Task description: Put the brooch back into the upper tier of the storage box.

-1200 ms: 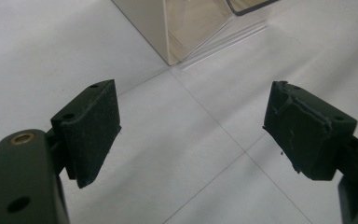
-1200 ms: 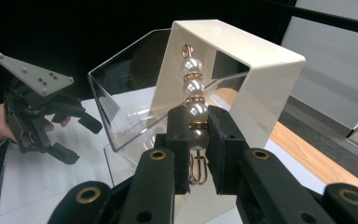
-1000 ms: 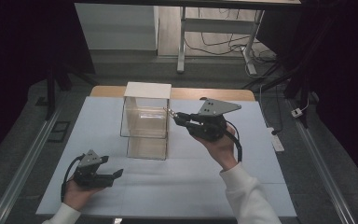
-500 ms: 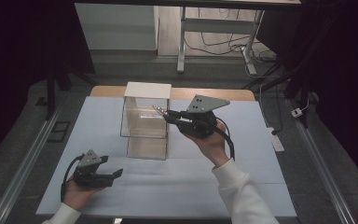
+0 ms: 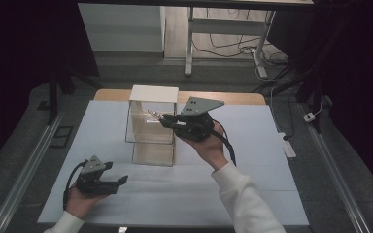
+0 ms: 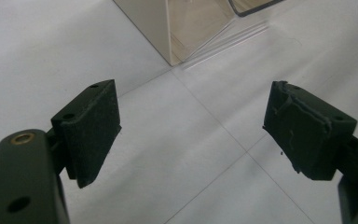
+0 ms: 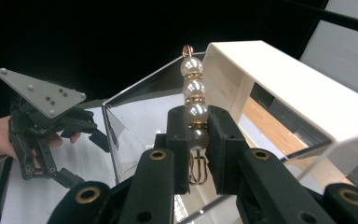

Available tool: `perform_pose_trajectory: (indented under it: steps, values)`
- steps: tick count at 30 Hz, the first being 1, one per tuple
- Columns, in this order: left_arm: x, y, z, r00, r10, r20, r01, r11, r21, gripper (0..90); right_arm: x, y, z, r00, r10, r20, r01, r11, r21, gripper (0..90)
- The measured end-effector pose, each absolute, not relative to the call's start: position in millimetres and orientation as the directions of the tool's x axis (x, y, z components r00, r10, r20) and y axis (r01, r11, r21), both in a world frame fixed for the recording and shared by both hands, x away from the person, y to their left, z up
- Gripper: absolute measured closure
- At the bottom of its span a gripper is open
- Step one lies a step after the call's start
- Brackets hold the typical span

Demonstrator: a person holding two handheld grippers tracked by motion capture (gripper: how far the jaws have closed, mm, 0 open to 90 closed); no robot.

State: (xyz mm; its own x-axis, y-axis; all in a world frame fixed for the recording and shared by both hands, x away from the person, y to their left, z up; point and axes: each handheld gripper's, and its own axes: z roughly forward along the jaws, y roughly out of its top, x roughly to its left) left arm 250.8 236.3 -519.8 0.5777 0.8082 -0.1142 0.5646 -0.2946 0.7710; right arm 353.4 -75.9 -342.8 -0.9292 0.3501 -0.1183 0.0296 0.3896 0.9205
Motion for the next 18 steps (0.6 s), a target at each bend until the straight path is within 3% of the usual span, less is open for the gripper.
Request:
perform_pose_trajectory:
  steps: [13,15,17,18]
  values:
    - [250.9,236.3,-519.9,0.578,0.809,-0.111,0.565,-0.297,0.77,18.4,356.8,-64.2,-351.2,-0.932,0.343,-0.115,0.041,0.415,0.909,78.2]
    - [250.8,236.3,-519.7,0.579,0.808,-0.112,0.564,-0.298,0.77,18.4,356.8,-63.8,-351.8,-0.93,0.347,-0.12,0.04,0.421,0.906,76.8]
    - [250.6,236.5,-519.6,0.578,0.808,-0.112,0.564,-0.297,0.771,18.4,355.6,-64.4,-351.6,-0.923,0.366,-0.121,0.043,0.411,0.911,66.4]
    - [250.5,236.6,-519.7,0.577,0.809,-0.111,0.564,-0.296,0.771,18.4,355.6,-64.4,-351.6,-0.923,0.366,-0.121,0.043,0.411,0.911,66.4]
